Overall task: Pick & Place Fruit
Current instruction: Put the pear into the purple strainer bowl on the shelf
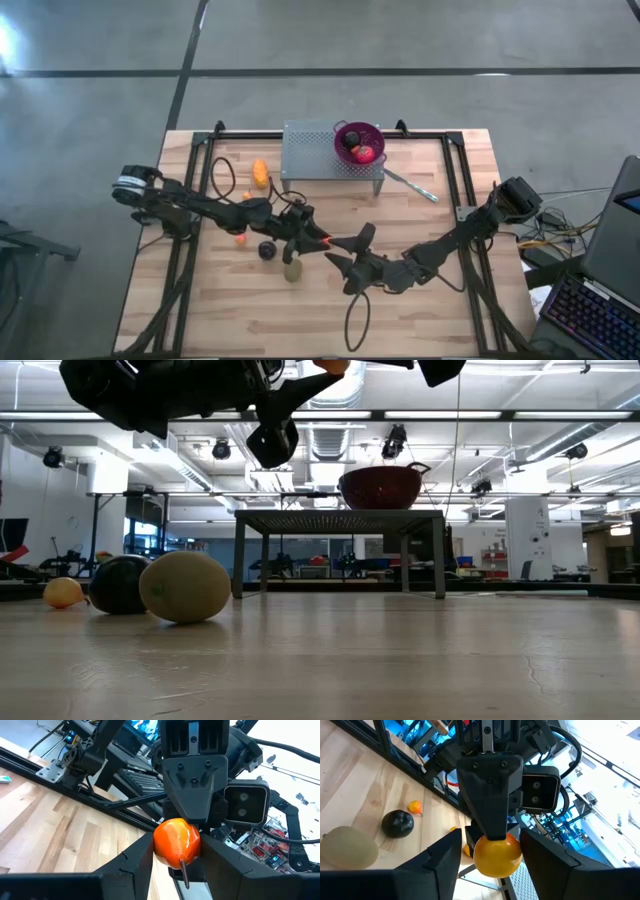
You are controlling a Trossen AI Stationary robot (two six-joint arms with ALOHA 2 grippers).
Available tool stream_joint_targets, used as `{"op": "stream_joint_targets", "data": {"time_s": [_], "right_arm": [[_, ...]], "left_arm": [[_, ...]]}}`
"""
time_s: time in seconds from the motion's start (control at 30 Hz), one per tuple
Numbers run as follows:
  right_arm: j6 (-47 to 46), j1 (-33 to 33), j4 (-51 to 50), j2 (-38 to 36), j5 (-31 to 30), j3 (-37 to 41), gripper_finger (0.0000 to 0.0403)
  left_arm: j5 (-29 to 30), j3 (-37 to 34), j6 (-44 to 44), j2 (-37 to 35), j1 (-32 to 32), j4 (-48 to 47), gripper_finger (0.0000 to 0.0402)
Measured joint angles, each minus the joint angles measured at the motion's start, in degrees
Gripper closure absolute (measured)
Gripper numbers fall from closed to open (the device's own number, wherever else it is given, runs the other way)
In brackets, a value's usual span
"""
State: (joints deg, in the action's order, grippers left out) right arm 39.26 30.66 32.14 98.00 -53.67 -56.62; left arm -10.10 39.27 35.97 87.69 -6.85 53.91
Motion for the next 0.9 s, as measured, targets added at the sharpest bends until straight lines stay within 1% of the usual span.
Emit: {"op": "stream_joint_targets", "data": {"time_s": [0.2, 0.43, 0.53, 0.9], "right_arm": [[-0.1, -0.6, 0.0, 0.0, 0.1, 0.0, 0.0215], [-0.2, -1.6, -0.3, 0.0, 0.2, 0.0, 0.0197], [-0.1, -1.6, -0.3, 0.0, 0.2, 0.0, 0.0197], [-0.1, -1.6, -0.2, 0.0, 0.2, 0.0, 0.0238]], "left_arm": [[-0.4, 0.0, 0.0, 0.1, 0.0, 0.3, 0.0246], [-0.9, 0.5, 0.0, 0.1, 0.0, 0.8, 0.0246], [-0.9, 0.5, -0.2, 0.1, 0.0, 0.7, 0.0246], [-1.0, 0.4, -0.2, 0.1, 0.0, 0.0, 0.0246]]}}
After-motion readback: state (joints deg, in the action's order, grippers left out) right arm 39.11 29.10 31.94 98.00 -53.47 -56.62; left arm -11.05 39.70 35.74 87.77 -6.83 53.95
